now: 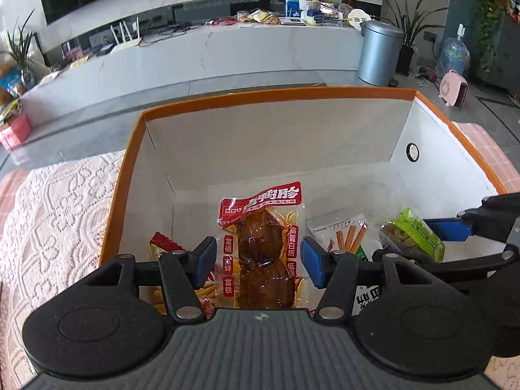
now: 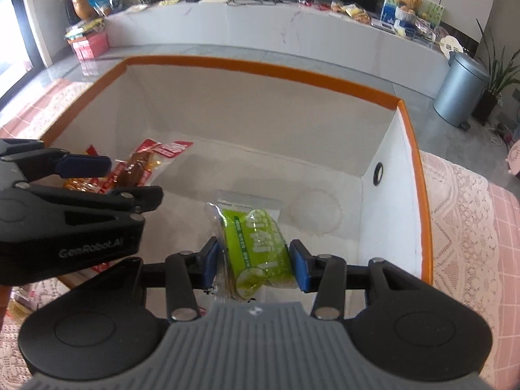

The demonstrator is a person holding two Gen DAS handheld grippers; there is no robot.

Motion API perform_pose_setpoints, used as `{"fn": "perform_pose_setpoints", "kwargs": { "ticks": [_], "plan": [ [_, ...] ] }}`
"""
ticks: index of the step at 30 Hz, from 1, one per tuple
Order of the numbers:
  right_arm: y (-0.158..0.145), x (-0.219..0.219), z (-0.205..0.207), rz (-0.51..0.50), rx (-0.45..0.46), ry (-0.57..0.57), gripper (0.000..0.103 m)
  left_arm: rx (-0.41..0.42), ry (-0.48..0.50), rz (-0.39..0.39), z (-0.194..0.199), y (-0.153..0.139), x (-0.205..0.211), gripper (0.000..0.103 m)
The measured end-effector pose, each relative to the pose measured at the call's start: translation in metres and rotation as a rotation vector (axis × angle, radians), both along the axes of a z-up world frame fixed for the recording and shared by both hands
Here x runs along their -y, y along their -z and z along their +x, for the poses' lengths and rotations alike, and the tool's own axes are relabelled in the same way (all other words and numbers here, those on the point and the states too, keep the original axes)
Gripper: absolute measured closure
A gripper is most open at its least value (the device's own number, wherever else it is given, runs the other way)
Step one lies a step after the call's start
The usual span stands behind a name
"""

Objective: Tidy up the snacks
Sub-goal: 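Lift both snacks and lower them into the orange box, then open both tools to release the snacks and withdraw from the box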

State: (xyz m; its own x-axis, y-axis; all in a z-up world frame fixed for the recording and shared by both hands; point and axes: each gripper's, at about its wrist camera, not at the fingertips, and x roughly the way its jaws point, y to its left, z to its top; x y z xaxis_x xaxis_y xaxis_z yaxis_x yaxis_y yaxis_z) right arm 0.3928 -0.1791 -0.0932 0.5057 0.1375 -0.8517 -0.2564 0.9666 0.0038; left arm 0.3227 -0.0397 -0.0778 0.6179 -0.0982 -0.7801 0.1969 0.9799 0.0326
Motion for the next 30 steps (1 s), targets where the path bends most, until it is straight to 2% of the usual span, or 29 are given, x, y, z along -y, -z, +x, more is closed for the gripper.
{"fn": "perform_pose_setpoints", "kwargs": {
  "ticks": [1,5,11,14,30],
  "plan": [
    [0.0,-0.001,0.002,-0.008,-0.007,0.004,0.058,0.004,-0.004,0.007,0.0,-0.001,0.0,0.038],
    [0.003,-0.003,0.005,-0.003,-0.048,0.011,0.058,0.012,-0.002,0.126,0.002,0.0,0.011,0.037],
    [0.012,-0.005,0.01,-0.022,-0.098,0.02,0.055,-0.013,-0.019,0.17,0.007,0.004,0.017,0.037],
    [0.012,-0.002,0.01,0.002,-0.117,0.032,0.055,-0.029,-0.035,0.173,0.009,0.004,0.019,0.036],
    [0.01,-0.006,0.014,-0.03,-0.13,0.031,0.052,-0.054,-0.077,0.166,0.003,0.002,0.015,0.029]
  ]
}}
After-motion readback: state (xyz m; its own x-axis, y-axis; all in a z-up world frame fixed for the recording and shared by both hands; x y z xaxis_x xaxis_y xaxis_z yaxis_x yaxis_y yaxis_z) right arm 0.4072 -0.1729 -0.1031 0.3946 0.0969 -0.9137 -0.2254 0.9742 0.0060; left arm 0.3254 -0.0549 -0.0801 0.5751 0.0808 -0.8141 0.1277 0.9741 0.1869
